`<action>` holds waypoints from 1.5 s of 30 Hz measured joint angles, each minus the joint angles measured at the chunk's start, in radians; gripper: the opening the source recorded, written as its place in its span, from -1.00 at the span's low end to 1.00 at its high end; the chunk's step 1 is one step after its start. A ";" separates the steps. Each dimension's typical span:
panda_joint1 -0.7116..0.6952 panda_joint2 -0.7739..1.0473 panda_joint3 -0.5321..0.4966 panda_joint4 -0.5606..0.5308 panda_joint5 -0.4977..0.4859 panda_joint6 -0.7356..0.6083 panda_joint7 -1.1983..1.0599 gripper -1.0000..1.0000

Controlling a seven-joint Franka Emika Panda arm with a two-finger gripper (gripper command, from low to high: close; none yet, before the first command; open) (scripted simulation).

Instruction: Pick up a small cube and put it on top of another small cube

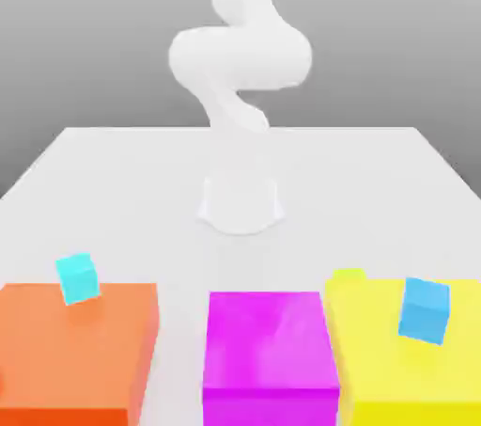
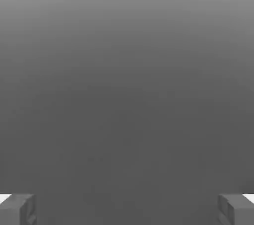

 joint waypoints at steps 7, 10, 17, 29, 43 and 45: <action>0.085 0.208 0.104 -0.215 0.080 0.177 0.092 0.00; 0.123 0.299 0.158 -0.310 0.106 0.254 0.138 0.00; 0.205 0.573 0.318 -0.549 0.117 0.478 0.308 0.00; 0.491 0.970 -0.016 -0.543 -0.282 0.789 0.642 -1.00; 0.443 0.677 0.167 -0.558 -0.030 0.553 0.382 -1.00; 0.417 0.660 0.144 -0.511 -0.061 0.515 0.343 -1.00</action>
